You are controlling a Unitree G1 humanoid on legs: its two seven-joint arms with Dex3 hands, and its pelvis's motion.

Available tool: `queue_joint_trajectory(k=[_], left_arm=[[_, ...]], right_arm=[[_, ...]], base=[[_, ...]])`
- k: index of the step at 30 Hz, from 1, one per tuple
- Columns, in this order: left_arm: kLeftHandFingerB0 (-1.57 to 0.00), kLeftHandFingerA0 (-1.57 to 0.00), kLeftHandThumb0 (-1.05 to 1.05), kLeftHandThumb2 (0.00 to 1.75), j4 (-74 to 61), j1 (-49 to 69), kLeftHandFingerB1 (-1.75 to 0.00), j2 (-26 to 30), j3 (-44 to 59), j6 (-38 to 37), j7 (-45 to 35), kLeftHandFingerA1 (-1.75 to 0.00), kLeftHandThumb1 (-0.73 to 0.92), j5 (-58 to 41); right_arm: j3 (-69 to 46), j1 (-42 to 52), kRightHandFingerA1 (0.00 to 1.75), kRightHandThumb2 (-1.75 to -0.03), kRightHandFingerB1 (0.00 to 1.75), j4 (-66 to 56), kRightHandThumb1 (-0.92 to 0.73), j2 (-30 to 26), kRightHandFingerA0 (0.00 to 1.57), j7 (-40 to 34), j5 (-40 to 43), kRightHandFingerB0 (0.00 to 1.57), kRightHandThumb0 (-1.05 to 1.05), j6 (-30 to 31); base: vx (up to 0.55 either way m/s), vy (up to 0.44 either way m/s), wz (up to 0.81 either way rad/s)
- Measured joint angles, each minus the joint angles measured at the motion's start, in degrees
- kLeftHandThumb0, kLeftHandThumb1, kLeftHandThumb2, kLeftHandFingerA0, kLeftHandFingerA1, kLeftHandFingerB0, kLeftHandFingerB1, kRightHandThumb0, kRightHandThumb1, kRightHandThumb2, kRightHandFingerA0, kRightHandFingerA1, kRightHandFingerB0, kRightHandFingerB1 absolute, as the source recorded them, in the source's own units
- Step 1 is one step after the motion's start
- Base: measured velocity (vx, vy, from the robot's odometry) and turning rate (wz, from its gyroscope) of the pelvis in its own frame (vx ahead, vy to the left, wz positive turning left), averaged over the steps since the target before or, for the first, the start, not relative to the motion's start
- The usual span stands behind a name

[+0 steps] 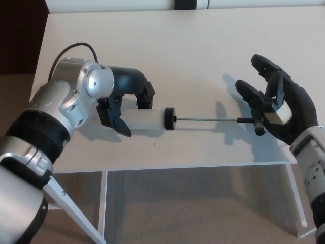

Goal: The robot walks towards a desk on which an air pump is kept in the middle. It lifts it up and holds it with its left hand and uses its right hand to compress it by pushing its handle inwards.

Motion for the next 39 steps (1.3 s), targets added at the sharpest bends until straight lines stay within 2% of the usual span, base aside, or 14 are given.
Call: queue_joint_trajectory(k=[2,5,7,14,15,16,19,20,21,22,33,35,36,39], left_arm=[[-0.76,-0.93,-0.16,0.74,0.15,0.00,-1.24,-0.21,-0.03,0.01,0.03,-1.19,0.80,0.02],[-0.78,-0.93,-0.14,0.73,0.08,0.00,-1.22,-0.84,0.12,0.20,0.22,-1.17,0.78,0.01],[-0.76,-0.90,-0.19,0.66,-0.13,0.00,-1.02,-1.44,0.37,0.72,0.47,-0.87,0.81,0.02],[-0.73,-0.91,-0.22,0.63,-1.82,-0.08,-1.06,-2.97,2.19,2.27,2.05,-0.95,0.80,0.00],[-0.72,-0.85,-0.23,0.63,-1.89,-0.12,-0.98,-3.13,2.29,2.40,2.16,-0.91,0.81,0.00],[-0.45,-0.83,-0.23,0.64,-1.96,-0.28,-0.37,-3.54,2.55,2.83,2.48,-0.52,0.83,0.00],[-0.45,-0.83,-0.23,0.64,-2.04,-0.89,-0.37,-4.63,2.83,3.61,2.85,-0.52,0.83,0.00],[-0.45,-0.87,-0.23,0.65,-2.09,-1.07,-0.36,-5.11,2.91,3.94,2.97,-0.55,0.83,0.00],[-0.45,-0.87,-0.23,0.65,-2.14,-1.33,-0.36,-5.85,3.02,4.54,3.19,-0.55,0.83,-0.01],[-0.68,-0.98,-0.26,0.63,-2.15,-1.52,-0.46,-6.48,3.05,5.04,3.42,-0.79,0.76,0.00],[-0.67,-0.94,-0.27,0.61,-1.73,-3.29,-0.48,-12.81,1.30,9.15,6.74,-0.70,0.70,1.46],[-0.61,-0.84,-0.30,0.92,-1.33,-3.90,-0.64,-13.86,1.21,10.14,7.48,-0.76,0.56,1.72],[-0.68,-0.93,-0.31,0.62,-1.22,-4.01,-0.49,-14.31,1.20,10.51,7.75,-0.67,0.67,1.77],[-0.69,-0.92,-0.30,0.62,-0.96,-4.17,-0.49,-15.81,1.20,12.02,9.08,-0.67,0.68,2.02]], right_arm=[[0.15,0.55,0.40,-1.15,0.36,-0.63,-0.76,0.62,0.04,-0.22,0.03,0.07,-0.80,0.23],[0.26,1.23,0.27,-0.76,0.25,-1.40,-0.92,1.38,0.09,-0.70,0.03,0.12,-0.85,0.31],[0.31,1.61,0.26,-0.93,0.25,-2.24,-0.82,2.59,0.10,-1.50,0.02,0.10,-0.93,0.28],[0.05,2.52,0.26,-1.18,0.27,-4.87,-0.83,5.59,0.10,-5.32,-0.01,0.10,-0.90,-0.61],[-0.03,2.54,0.25,-1.17,0.27,-4.95,-0.82,5.74,0.10,-5.55,0.02,0.10,-0.90,-0.62],[-0.27,2.59,0.26,-1.15,0.27,-5.14,-0.80,6.13,0.09,-6.16,0.07,0.11,-0.90,-0.65],[-1.24,2.89,0.26,-1.15,0.27,-5.91,-0.80,7.32,0.09,-7.42,0.37,0.11,-0.90,-0.66],[-1.60,2.93,0.25,-0.72,0.24,-6.09,-0.92,7.64,0.11,-7.82,0.55,0.11,-0.85,-0.66],[-2.28,2.97,0.25,-0.72,0.24,-6.38,-0.92,8.16,0.11,-8.48,1.02,0.11,-0.85,-0.69],[-2.87,2.97,0.32,-1.10,0.32,-6.60,-0.75,8.59,0.06,-8.98,1.41,0.12,-0.87,-0.72],[-6.83,2.68,0.36,-1.10,0.31,-8.23,-0.77,11.73,0.02,-12.93,4.52,0.15,-0.90,-1.94],[-7.51,2.49,0.42,-1.10,0.36,-8.63,-0.75,11.96,0.07,-13.60,5.03,0.02,-0.84,-2.15],[-7.76,2.44,0.41,-1.11,0.35,-8.78,-0.76,12.03,0.05,-13.82,5.23,0.08,-0.86,-2.18],[-8.68,2.15,0.39,-1.11,0.34,-9.02,-0.79,12.17,0.03,-14.76,6.19,0.05,-0.92,-2.27]], base=[[0.00,0.000,0.00],[0.00,0.000,0.00],[0.00,0.000,0.00],[0.00,0.000,0.00],[0.00,0.000,0.00],[0.00,0.000,0.00],[0.00,0.000,0.00],[0.00,0.000,0.00],[0.00,0.000,0.00],[0.00,0.000,0.00],[0.00,0.000,0.00],[0.00,0.000,0.00],[0.00,0.000,0.00],[0.00,0.000,0.00]])
